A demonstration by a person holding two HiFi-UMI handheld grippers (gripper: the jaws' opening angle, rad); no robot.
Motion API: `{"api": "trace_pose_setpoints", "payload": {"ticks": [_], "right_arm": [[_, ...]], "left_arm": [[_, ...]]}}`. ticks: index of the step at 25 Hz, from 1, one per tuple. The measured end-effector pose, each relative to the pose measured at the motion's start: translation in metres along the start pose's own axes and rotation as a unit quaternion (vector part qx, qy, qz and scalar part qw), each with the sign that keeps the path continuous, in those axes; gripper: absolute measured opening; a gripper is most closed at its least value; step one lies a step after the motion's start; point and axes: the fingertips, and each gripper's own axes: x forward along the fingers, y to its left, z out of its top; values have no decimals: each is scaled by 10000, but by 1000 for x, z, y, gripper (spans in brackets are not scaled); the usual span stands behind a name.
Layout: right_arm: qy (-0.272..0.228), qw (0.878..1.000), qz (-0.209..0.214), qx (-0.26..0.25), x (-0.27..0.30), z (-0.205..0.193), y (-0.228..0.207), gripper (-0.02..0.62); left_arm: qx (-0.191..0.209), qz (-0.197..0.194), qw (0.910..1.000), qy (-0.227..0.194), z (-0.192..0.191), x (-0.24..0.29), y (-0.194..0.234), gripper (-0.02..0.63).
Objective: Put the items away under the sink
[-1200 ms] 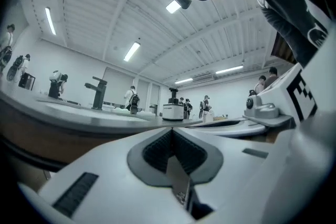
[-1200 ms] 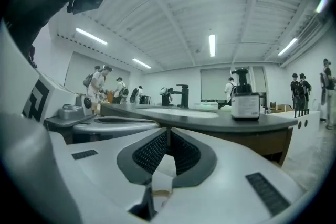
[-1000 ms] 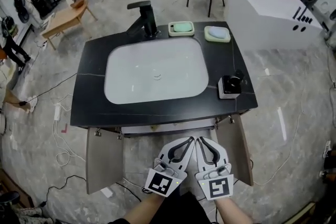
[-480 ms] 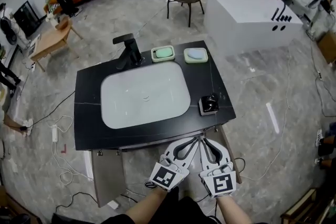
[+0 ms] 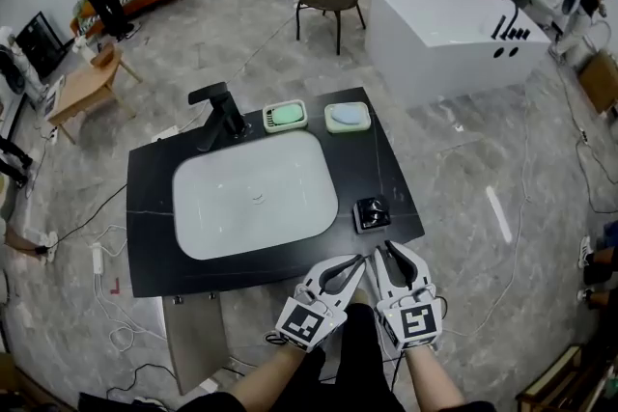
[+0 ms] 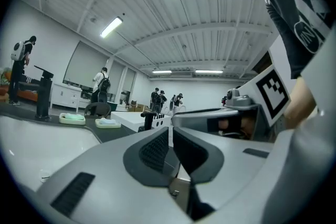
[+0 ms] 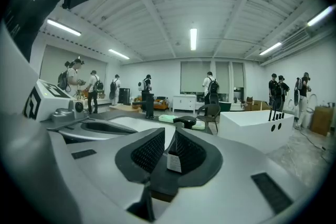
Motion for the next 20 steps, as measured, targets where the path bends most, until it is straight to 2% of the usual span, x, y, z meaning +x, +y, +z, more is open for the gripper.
{"api": "trace_pose_setpoints", "payload": {"ticks": [3,5,7,11,18,20], "right_arm": [[321,9993,127,-135,24,-13,-15,57],[480,9984,302,-72,35,-19,-25,143],[430,9977,514,-37,45,-18,-34,155],[332,9946,959,-224,66,-9,-40,155],[119,9874,1519,-431,89,-5,-34,153],[97,9854,1621,-501,90,-6,-33,132]], "left_arm": [[109,134,9998,65,6,12,10,66],[71,331,9993,168,2,16,16,67],[-18,558,9982,200,-3,19,25,67],[-92,952,9953,160,-1,28,42,67],[-86,1323,9908,271,-8,39,60,67],[-88,1395,9900,210,-5,42,62,69]]}}
